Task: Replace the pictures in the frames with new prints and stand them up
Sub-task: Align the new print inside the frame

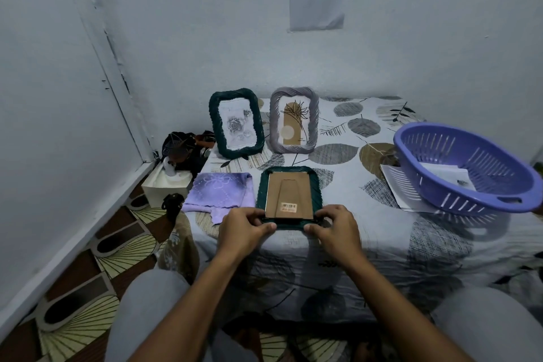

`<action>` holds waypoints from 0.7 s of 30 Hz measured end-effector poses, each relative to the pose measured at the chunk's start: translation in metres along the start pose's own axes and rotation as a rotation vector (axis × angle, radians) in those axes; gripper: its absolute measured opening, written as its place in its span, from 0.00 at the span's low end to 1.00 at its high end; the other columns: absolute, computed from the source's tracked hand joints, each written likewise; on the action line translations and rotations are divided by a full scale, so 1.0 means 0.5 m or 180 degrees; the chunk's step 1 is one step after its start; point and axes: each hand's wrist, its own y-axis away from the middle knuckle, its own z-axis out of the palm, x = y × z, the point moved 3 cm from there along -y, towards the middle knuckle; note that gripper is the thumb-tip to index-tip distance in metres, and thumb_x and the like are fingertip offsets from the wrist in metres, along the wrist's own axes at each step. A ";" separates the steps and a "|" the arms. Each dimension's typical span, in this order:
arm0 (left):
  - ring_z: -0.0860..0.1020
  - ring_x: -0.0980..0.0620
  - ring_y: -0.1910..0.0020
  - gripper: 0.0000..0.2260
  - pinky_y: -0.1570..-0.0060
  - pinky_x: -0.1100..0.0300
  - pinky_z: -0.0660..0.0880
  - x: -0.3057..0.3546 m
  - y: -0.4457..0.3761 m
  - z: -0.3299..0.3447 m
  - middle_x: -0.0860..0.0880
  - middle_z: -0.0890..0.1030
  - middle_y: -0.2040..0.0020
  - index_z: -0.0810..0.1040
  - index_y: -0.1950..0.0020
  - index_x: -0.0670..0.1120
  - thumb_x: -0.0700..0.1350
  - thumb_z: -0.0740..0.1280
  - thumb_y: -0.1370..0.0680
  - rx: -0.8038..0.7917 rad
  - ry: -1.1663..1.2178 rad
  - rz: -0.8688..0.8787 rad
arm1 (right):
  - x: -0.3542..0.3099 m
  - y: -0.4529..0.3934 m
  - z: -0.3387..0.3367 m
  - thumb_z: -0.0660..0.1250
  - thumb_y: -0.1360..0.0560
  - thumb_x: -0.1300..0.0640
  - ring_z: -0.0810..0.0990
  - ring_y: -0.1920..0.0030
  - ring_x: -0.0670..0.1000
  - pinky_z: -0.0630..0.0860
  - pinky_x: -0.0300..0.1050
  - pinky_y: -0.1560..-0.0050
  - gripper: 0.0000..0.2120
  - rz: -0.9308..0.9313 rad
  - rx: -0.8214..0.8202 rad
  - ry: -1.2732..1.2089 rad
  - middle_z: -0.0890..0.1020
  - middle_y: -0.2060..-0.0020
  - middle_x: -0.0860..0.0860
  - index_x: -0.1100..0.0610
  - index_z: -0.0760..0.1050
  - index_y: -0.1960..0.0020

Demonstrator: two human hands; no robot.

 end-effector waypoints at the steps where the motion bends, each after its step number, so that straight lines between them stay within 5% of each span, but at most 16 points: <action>1: 0.78 0.58 0.61 0.19 0.57 0.61 0.76 0.000 -0.001 0.000 0.55 0.81 0.62 0.82 0.43 0.47 0.49 0.78 0.32 -0.0028 -0.0012 -0.0005 | -0.001 0.000 -0.001 0.78 0.35 0.56 0.75 0.47 0.52 0.73 0.45 0.46 0.15 -0.0001 -0.0018 0.0003 0.77 0.50 0.51 0.58 0.82 0.51; 9: 0.78 0.60 0.63 0.20 0.62 0.67 0.71 0.004 -0.006 -0.006 0.57 0.80 0.64 0.83 0.43 0.48 0.51 0.78 0.32 -0.0111 -0.0196 0.0112 | -0.003 -0.003 -0.005 0.78 0.35 0.56 0.75 0.45 0.52 0.72 0.46 0.46 0.13 -0.0020 -0.0128 0.0016 0.75 0.52 0.49 0.56 0.82 0.52; 21: 0.79 0.56 0.58 0.19 0.55 0.59 0.78 0.009 -0.010 -0.010 0.55 0.82 0.60 0.83 0.42 0.49 0.54 0.76 0.30 -0.0168 -0.0569 0.0417 | 0.000 0.007 -0.011 0.74 0.30 0.50 0.72 0.43 0.51 0.70 0.43 0.46 0.15 -0.0363 -0.0143 0.0341 0.76 0.46 0.51 0.55 0.82 0.45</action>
